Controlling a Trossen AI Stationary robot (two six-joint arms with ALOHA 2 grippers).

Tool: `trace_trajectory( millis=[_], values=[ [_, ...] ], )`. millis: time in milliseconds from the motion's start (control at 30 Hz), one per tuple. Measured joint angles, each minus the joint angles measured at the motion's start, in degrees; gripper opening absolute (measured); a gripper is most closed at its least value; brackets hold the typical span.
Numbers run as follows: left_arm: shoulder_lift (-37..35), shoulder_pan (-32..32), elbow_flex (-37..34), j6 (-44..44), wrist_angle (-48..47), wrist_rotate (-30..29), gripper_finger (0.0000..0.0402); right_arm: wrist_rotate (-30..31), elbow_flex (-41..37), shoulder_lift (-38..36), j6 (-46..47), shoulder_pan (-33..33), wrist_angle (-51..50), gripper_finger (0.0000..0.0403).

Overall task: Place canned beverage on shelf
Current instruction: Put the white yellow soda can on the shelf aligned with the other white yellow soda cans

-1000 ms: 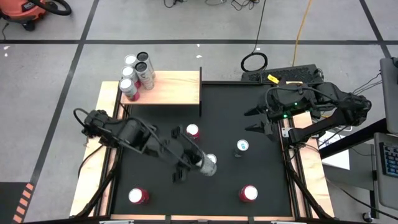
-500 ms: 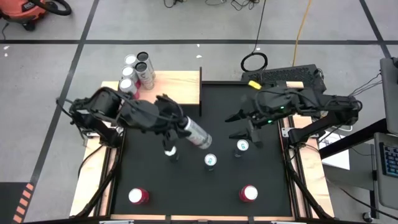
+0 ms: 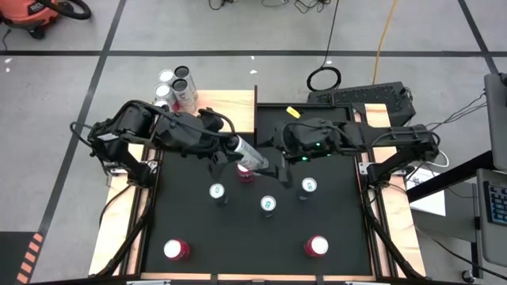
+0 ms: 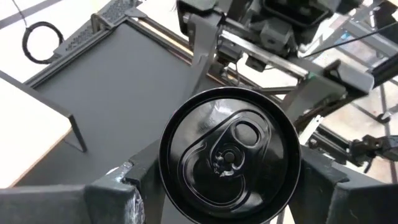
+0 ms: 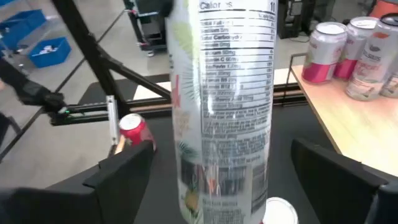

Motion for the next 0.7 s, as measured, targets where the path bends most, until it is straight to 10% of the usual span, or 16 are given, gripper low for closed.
trace_trajectory(
  millis=[700],
  values=[
    [0.1, 0.0, 0.0, -0.1, -3.4, 0.8, 0.0242, -1.0, 0.0, 3.5, -4.1, -2.3, 5.7, 0.0307]
  ],
)
